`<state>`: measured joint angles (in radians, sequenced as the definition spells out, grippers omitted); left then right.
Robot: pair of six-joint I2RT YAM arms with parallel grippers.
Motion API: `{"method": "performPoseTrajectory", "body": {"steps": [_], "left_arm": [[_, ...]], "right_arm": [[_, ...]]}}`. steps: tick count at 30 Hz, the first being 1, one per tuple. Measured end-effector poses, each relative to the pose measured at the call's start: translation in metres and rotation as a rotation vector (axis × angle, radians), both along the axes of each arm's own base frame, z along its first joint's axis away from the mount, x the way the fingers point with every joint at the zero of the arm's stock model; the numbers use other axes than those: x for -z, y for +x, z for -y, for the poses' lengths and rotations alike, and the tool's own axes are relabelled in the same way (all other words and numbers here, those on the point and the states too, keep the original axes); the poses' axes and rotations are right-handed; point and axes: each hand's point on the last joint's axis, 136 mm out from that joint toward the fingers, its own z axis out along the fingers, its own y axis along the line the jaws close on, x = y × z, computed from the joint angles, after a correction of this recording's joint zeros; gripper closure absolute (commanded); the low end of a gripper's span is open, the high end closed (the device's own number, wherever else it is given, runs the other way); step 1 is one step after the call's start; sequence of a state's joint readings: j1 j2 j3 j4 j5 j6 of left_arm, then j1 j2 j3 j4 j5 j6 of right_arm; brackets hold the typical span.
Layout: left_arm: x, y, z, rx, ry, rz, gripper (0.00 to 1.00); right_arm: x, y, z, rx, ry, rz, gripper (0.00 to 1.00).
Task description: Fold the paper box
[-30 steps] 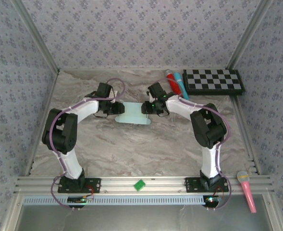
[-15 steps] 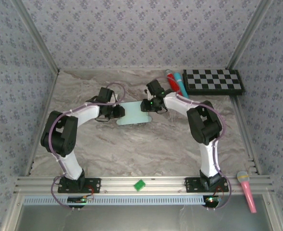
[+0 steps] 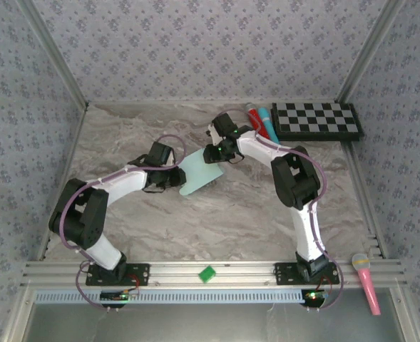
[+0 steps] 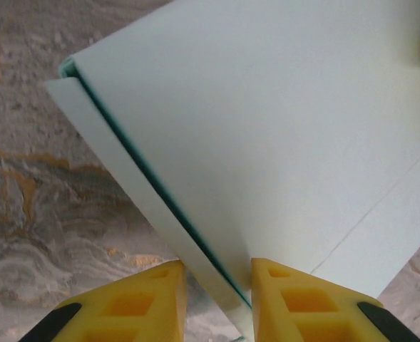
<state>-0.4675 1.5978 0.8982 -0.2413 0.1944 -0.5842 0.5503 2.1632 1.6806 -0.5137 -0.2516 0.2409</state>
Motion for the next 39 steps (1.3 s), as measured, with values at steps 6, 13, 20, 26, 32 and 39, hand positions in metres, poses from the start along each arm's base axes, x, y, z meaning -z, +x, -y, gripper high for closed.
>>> {"method": "performPoseTrajectory", "body": {"steps": [6, 13, 20, 26, 32, 39], "left_arm": [[0.0, -0.006, -0.002, -0.005, 0.006, -0.01, 0.67], [-0.007, -0.012, -0.015, -0.005, 0.071, 0.005, 0.5], [-0.035, 0.002, -0.03, 0.019, 0.169, 0.099, 0.44], [-0.066, 0.047, -0.031, 0.082, 0.204, 0.209, 0.39], [-0.058, 0.09, -0.021, 0.183, 0.191, 0.226, 0.37], [-0.034, 0.114, 0.003, 0.312, 0.133, 0.201, 0.36]], "right_arm": [[-0.001, -0.001, 0.0, -0.02, -0.013, 0.0, 0.63], [-0.001, 0.0, 0.006, -0.011, -0.022, -0.014, 0.56], [-0.014, 0.004, 0.025, 0.026, -0.032, -0.013, 0.52], [-0.054, -0.005, 0.042, 0.057, -0.005, 0.044, 0.5], [-0.067, -0.025, 0.059, 0.097, 0.014, 0.065, 0.49], [-0.052, -0.062, 0.087, 0.147, -0.003, 0.047, 0.47]]}}
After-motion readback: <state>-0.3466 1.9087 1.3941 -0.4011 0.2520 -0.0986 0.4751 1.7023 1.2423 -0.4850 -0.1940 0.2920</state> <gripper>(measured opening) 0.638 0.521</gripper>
